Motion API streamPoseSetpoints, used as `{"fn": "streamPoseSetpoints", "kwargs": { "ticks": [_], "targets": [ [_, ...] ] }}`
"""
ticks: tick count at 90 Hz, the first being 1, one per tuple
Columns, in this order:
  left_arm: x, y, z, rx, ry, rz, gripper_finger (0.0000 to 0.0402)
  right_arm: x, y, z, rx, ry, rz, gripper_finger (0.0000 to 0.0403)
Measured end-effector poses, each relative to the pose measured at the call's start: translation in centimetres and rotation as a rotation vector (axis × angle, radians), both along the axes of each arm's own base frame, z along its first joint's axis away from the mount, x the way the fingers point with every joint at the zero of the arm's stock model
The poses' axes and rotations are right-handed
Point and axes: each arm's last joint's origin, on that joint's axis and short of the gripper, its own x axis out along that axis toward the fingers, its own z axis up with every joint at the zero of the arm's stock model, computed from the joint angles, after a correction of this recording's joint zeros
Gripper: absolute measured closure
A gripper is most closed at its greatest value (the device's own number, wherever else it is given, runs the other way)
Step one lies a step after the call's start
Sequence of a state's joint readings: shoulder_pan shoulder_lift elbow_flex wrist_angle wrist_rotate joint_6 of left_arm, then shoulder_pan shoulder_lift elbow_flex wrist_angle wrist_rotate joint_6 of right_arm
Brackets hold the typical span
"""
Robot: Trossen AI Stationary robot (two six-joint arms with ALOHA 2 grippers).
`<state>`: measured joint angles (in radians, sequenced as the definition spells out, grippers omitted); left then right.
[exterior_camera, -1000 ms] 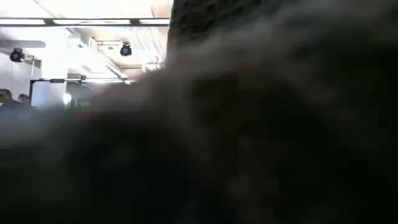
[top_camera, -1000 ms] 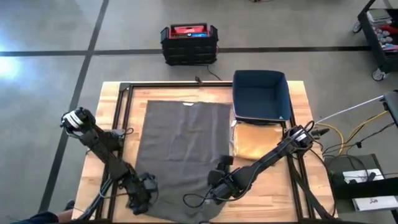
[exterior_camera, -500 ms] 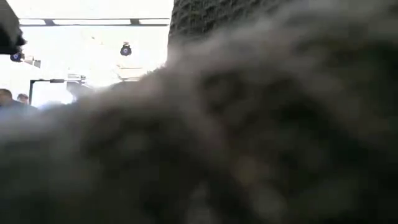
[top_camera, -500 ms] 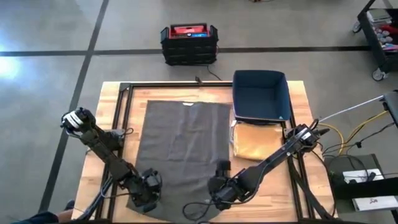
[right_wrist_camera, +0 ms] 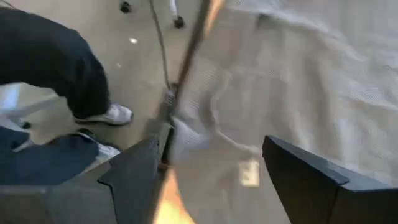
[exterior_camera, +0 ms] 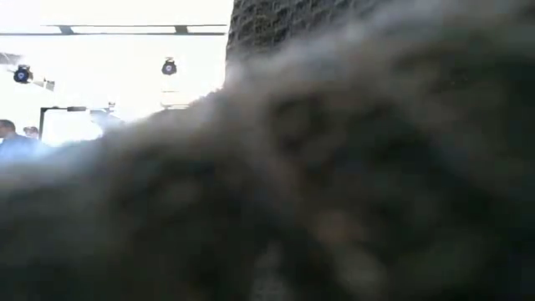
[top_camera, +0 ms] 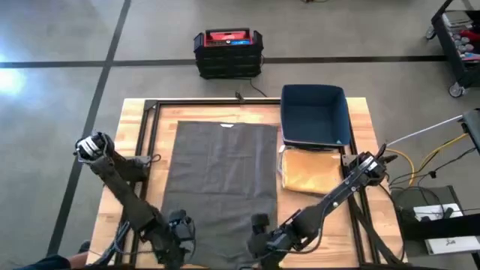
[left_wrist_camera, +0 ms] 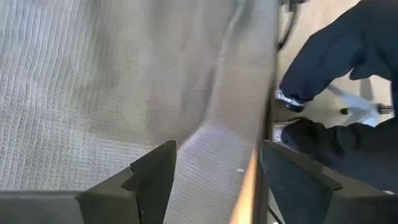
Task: Fold towel
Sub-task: Fold the gray kitchen towel
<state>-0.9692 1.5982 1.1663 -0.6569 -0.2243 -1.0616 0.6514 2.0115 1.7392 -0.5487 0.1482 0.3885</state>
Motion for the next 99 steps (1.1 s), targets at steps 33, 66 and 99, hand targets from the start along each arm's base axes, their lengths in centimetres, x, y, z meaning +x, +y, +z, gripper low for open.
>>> {"fn": "streamPoseSetpoints", "kwargs": {
  "ticks": [33, 66, 99],
  "targets": [
    [-2.8, -5.2, -3.5, 0.080, 0.085, -0.007, 0.0201, 2.9, 2.1, -2.9, -0.121, 0.148, 0.059, 0.0139],
    [-3.3, -4.4, -4.8, 0.166, 0.134, -0.008, 0.0194, 3.6, 0.2, -6.8, -0.343, 0.479, 0.002, 0.0186],
    [-4.1, -2.4, -4.5, 0.340, 0.228, -0.019, 0.0213, 2.2, 1.3, -7.6, -0.349, 0.518, -0.048, 0.0208]
  ]
}}
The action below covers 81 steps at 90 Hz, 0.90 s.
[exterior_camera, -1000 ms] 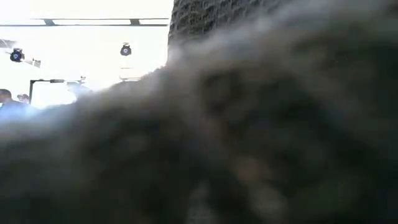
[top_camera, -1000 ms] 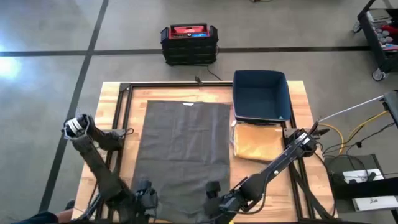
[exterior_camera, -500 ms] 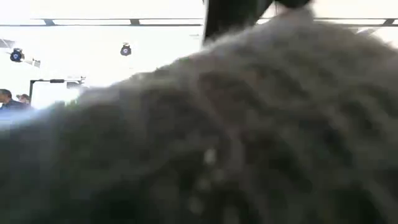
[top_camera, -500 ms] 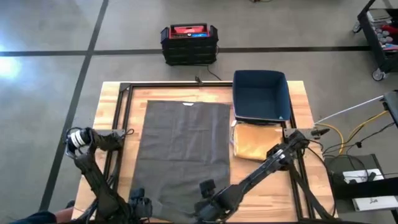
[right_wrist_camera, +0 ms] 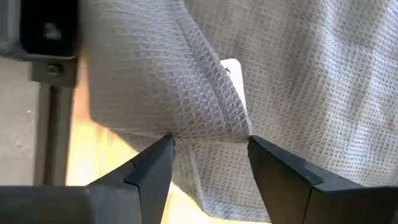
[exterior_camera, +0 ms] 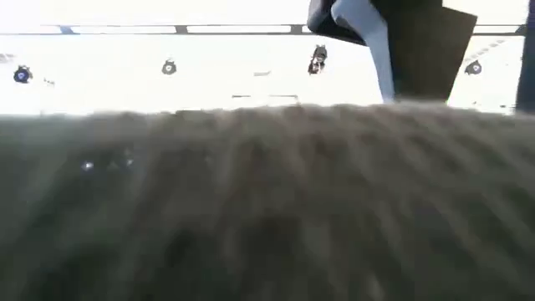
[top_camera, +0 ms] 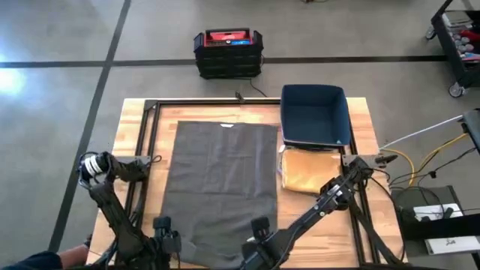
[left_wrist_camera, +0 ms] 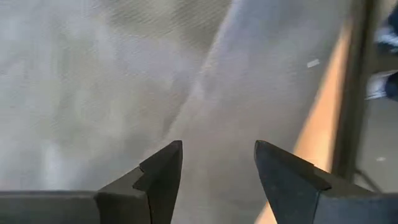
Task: Fold towel
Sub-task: Fold the gray kitchen towel
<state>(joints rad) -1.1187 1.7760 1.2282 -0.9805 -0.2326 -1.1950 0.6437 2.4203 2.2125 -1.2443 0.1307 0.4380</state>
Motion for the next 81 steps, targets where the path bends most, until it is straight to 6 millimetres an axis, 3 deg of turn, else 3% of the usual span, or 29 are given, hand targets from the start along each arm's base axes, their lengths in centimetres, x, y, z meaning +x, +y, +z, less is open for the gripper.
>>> {"fn": "streamPoseSetpoints", "kwargs": {
  "ticks": [18, 43, 60, 81],
  "targets": [
    [-0.6, 1.8, 0.4, -0.030, 0.011, 0.099, 0.0187, 0.0, -0.1, -0.1, -0.006, -0.003, -0.016, 0.0191],
    [-1.9, 4.0, -3.1, -0.174, 0.007, 0.107, 0.0173, 0.1, -0.1, -0.1, -0.025, -0.021, -0.016, 0.0171],
    [-2.3, 4.3, -4.4, -0.250, 0.040, 0.107, 0.0200, 0.1, -0.1, -0.1, -0.030, -0.022, -0.009, 0.0173],
    [-2.2, 4.2, -3.8, -0.263, 0.040, 0.087, 0.0273, 0.1, -0.1, -0.1, -0.034, -0.019, 0.017, 0.0203]
  ]
}}
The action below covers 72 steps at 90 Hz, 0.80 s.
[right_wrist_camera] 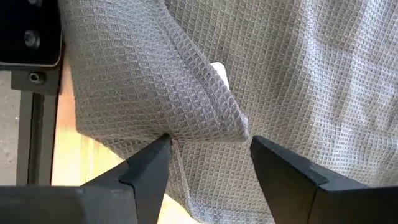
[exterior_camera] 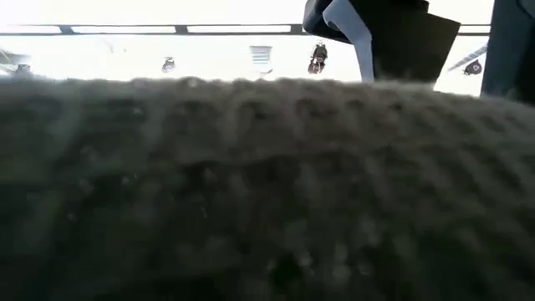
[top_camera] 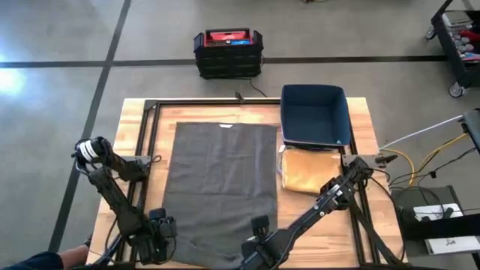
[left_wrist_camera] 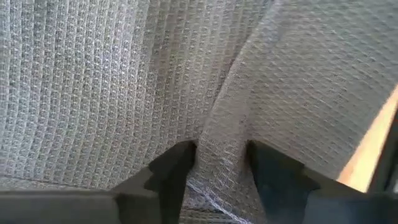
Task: Fold towel
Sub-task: Fold the gray kitchen towel
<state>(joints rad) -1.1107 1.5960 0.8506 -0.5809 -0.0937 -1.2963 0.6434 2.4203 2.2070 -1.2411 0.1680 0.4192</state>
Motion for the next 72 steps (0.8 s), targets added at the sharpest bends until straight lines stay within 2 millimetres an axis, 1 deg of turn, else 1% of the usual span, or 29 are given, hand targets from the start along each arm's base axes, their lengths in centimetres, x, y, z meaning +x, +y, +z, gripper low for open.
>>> {"fn": "streamPoseSetpoints", "kwargs": {
  "ticks": [8, 17, 24, 32, 38, 45, 51, 64, 72],
  "targets": [
    [0.0, -0.1, 0.4, -0.008, -0.001, -0.006, 0.0305, 0.0, 0.0, 0.0, -0.002, 0.002, 0.011, 0.0211],
    [0.0, -0.2, 0.6, -0.012, -0.004, -0.008, 0.0331, 0.0, 0.0, 0.0, 0.007, 0.008, 0.011, 0.0215],
    [-0.1, -0.1, 0.5, -0.011, -0.005, -0.012, 0.0341, 0.0, 0.0, 0.0, 0.006, 0.009, 0.019, 0.0213],
    [-0.2, 0.2, 0.1, 0.009, 0.003, -0.012, 0.0340, 0.0, 0.0, 0.0, 0.004, 0.010, 0.034, 0.0202],
    [-0.3, 0.3, -0.1, 0.015, 0.006, -0.012, 0.0326, 0.0, 0.0, 0.0, 0.003, 0.010, 0.037, 0.0190],
    [-0.3, 0.4, -0.2, 0.019, 0.005, -0.012, 0.0299, 0.1, -0.2, 0.2, 0.003, 0.011, 0.035, 0.0173],
    [-0.3, 0.4, -0.3, 0.014, 0.003, -0.011, 0.0270, 0.3, -0.2, 0.8, 0.011, 0.001, 0.048, 0.0159],
    [-0.3, 0.4, -0.3, 0.015, -0.002, -0.025, 0.0212, 1.2, -0.5, 2.9, 0.048, -0.061, 0.083, 0.0139],
    [-0.3, 0.4, -0.3, 0.017, -0.006, -0.027, 0.0186, 1.8, -1.3, 2.8, 0.070, -0.045, 0.085, 0.0136]
  ]
}}
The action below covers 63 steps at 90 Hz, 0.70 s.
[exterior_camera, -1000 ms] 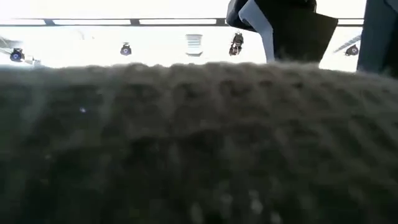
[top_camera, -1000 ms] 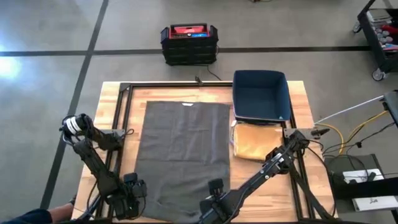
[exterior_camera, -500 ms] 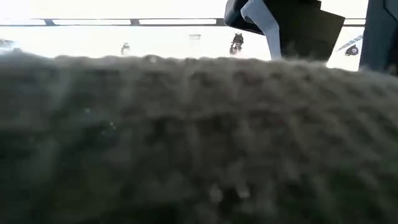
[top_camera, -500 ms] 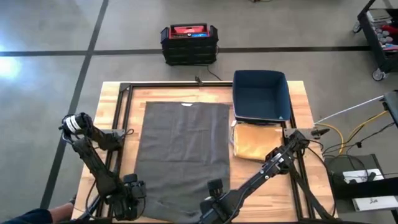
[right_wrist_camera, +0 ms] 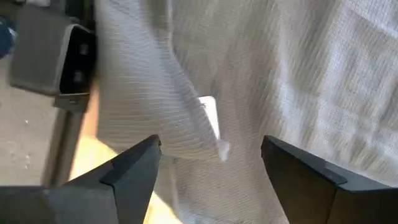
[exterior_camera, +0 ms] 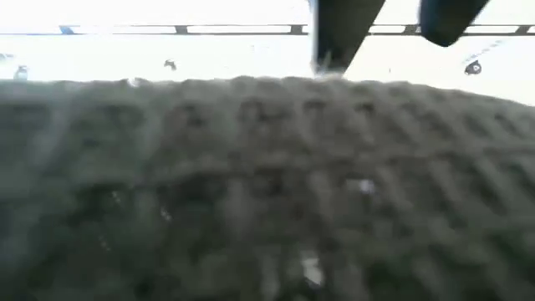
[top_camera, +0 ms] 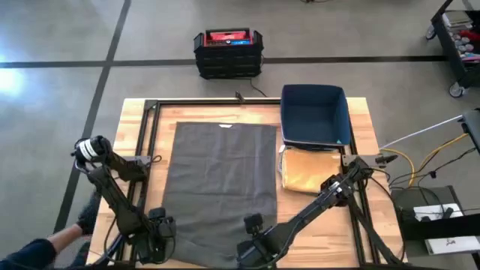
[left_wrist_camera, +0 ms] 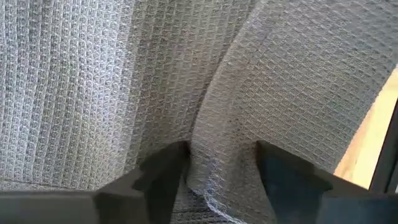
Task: Fold towel
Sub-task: Fold the gray kitchen towel
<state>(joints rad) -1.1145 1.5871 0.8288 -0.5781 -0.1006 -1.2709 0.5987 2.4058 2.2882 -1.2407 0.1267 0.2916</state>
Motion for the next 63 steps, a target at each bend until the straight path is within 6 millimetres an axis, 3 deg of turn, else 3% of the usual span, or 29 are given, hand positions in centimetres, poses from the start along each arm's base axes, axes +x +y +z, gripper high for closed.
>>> {"fn": "streamPoseSetpoints", "kwargs": {
  "ticks": [23, 45, 63],
  "targets": [
    [0.0, 0.0, 0.0, 0.012, -0.018, -0.001, 0.0161, 0.8, -0.9, -2.3, 0.139, 0.090, -0.009, 0.0168],
    [0.2, -0.7, 0.8, -0.046, 0.021, -0.037, 0.0210, 0.7, -0.5, -2.3, 0.233, 0.133, -0.032, 0.0217],
    [0.3, -1.1, 1.8, -0.072, -0.006, -0.072, 0.0244, 0.7, -0.5, -2.3, 0.233, 0.133, -0.032, 0.0227]
  ]
}}
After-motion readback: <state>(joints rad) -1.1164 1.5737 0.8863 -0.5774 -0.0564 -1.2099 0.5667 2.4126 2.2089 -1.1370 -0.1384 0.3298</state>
